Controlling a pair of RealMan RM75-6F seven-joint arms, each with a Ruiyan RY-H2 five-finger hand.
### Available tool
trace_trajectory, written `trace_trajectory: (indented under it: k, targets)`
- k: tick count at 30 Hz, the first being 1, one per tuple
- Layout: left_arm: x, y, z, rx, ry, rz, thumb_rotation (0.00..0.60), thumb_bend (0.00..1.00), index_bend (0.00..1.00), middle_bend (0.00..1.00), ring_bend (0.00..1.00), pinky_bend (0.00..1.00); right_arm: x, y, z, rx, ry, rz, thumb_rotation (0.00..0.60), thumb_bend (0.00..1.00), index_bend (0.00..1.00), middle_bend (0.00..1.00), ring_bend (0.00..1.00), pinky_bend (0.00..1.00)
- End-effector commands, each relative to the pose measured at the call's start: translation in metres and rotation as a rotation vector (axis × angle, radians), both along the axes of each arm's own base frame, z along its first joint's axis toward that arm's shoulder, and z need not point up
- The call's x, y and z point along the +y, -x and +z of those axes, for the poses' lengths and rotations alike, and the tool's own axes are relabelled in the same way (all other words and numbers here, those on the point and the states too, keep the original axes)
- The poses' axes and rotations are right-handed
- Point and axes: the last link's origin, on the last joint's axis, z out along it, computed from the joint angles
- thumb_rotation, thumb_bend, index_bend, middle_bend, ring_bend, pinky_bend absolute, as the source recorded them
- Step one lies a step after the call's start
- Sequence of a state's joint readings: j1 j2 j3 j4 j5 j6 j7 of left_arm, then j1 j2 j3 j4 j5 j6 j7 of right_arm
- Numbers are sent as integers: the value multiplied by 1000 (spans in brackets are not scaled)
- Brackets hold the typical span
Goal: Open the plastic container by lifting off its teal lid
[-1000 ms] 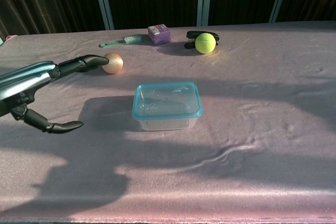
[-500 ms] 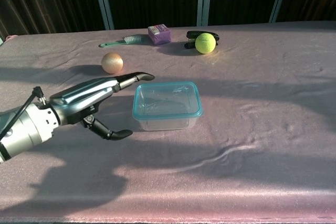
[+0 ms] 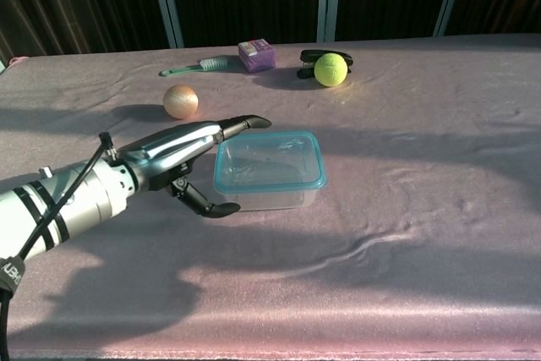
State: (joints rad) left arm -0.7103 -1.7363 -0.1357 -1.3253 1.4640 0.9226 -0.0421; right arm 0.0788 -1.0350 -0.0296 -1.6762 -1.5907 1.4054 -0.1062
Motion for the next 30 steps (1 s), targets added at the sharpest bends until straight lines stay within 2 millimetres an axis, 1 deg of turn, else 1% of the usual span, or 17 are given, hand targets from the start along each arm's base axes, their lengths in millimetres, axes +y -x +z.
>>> trace_trajectory:
  k: [1, 5, 9, 23, 25, 27, 30]
  targets:
    - [2, -6, -4, 3, 2, 0, 600, 238, 0, 0, 0, 0, 0, 0, 3, -4, 10, 0, 600, 84, 0, 0, 0, 0]
    - [6, -12, -7, 15, -4, 0, 600, 236, 0, 0, 0, 0, -1, 2, 7, 10, 61, -7, 600, 84, 0, 0, 0, 0]
    - [10, -15, -10, 22, -17, 9, 600, 237, 0, 0, 0, 0, 0, 2, 7, 10, 57, -5, 600, 85, 0, 0, 0, 0]
    - [18, -14, -24, 65, -34, 62, 600, 253, 0, 0, 0, 1, -2, 2, 4, 16, 40, -7, 600, 85, 0, 0, 0, 0]
    - [19, -13, -26, 76, -31, 66, 600, 261, 0, 0, 0, 27, -2, 2, 4, 17, 39, -7, 600, 85, 0, 0, 0, 0]
    - [19, -13, -29, 79, -31, 72, 600, 274, 0, 12, 6, 75, -2, 2, 3, 18, 36, -7, 600, 85, 0, 0, 0, 0]
    - [18, -12, -32, 77, -45, 67, 600, 307, 0, 84, 60, 135, -2, 2, 1, 22, 31, -7, 600, 85, 0, 0, 0, 0]
